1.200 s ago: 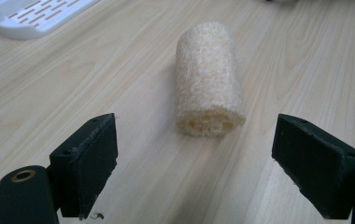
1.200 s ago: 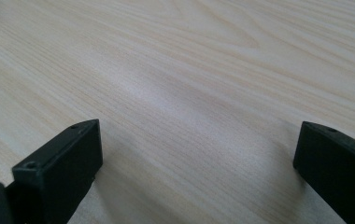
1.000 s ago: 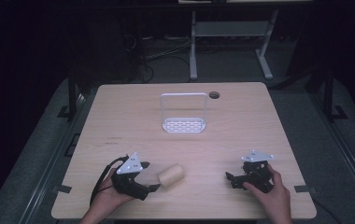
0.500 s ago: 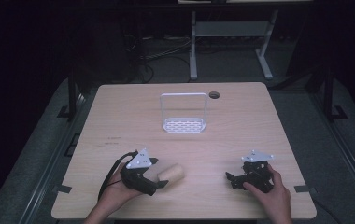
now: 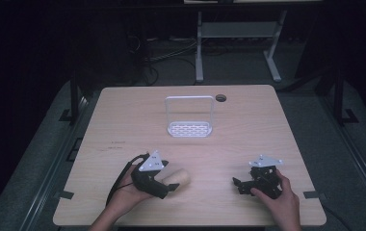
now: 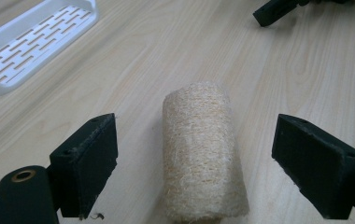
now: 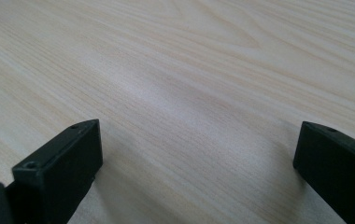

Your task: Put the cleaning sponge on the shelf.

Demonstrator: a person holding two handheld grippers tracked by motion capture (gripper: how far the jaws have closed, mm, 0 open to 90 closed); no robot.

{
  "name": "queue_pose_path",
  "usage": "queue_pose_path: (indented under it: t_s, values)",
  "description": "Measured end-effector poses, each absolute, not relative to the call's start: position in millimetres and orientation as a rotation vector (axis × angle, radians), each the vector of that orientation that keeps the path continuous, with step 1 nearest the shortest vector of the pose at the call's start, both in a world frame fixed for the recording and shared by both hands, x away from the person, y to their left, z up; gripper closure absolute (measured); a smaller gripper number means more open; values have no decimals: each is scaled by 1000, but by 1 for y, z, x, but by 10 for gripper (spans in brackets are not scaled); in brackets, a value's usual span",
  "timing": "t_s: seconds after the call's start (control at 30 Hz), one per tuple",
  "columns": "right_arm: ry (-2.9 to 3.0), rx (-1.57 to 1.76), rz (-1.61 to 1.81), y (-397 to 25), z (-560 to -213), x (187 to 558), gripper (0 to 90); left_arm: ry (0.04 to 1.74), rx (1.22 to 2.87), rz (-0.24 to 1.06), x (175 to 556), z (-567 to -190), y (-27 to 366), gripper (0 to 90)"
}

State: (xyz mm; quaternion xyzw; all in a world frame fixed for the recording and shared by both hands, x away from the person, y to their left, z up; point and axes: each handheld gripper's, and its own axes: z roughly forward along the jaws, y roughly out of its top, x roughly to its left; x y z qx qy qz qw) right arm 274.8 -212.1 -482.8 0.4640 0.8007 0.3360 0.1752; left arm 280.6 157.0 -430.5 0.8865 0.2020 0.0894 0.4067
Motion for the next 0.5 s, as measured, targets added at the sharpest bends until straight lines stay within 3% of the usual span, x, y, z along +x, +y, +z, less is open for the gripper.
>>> queue_pose_path:
  t_s: [0.5]
  values:
    - [2268, 1315, 952, -212, -483, 275, 10, 506, 2264, 228, 284, -447, 141, 140]
